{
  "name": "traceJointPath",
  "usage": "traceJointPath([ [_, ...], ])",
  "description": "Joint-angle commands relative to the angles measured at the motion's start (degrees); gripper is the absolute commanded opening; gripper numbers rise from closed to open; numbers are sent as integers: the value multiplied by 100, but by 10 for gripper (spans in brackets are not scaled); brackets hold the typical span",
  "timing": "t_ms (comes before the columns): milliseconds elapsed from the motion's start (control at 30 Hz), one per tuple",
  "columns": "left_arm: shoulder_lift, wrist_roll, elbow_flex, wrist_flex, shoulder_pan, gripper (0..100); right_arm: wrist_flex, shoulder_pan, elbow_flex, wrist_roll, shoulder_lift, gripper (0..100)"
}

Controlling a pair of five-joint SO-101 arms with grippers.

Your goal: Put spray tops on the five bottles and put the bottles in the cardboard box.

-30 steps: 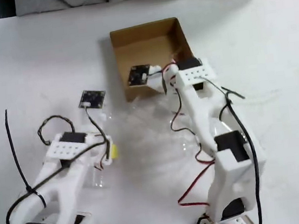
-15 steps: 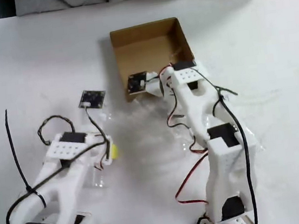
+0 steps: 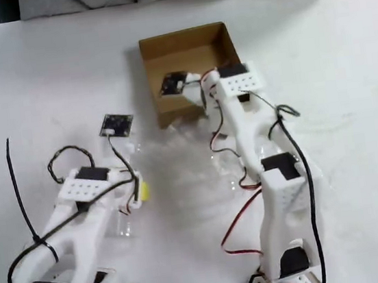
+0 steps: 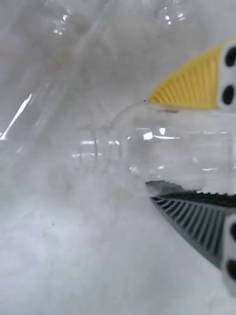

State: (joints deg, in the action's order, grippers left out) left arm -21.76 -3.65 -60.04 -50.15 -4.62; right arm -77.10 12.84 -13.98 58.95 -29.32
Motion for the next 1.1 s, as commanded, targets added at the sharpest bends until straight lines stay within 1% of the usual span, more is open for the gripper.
traceJointPath([
  [0, -224, 70, 62, 193, 13, 21, -725, -303, -457, -598, 716, 17],
  [167, -268, 53, 62, 193, 4, 21, -1455, -716, -448, -1407, 1508, 17],
  [300, -277, 44, 308, 132, -13, 20, -1789, -1121, -387, -1969, 1930, 17],
  [400, -409, 44, 791, -290, -22, 20, -1815, -1358, -9, -2251, 2158, 17],
  [467, -716, 44, 1134, -721, -40, 20, -1754, -1464, 396, -2356, 2352, 18],
  [533, -1112, 44, 1354, -897, -40, 20, -1578, -1490, 879, -2453, 2607, 18],
  [600, -1543, 44, 1424, -870, -40, 21, -1349, -1446, 1389, -2620, 2958, 18],
  [733, -2404, 44, 1389, -651, -374, 23, -1068, -1182, 2101, -2980, 3943, 18],
  [900, -3204, 44, 1389, -624, -945, 24, -1033, -848, 1890, -3525, 5182, 17],
  [1000, -3600, 53, 1398, -615, -1226, 24, -796, -505, 1749, -3481, 5622, 17],
  [1067, -3829, 53, 1380, -404, -1393, 24, -664, -233, 1758, -3385, 5763, 17],
])
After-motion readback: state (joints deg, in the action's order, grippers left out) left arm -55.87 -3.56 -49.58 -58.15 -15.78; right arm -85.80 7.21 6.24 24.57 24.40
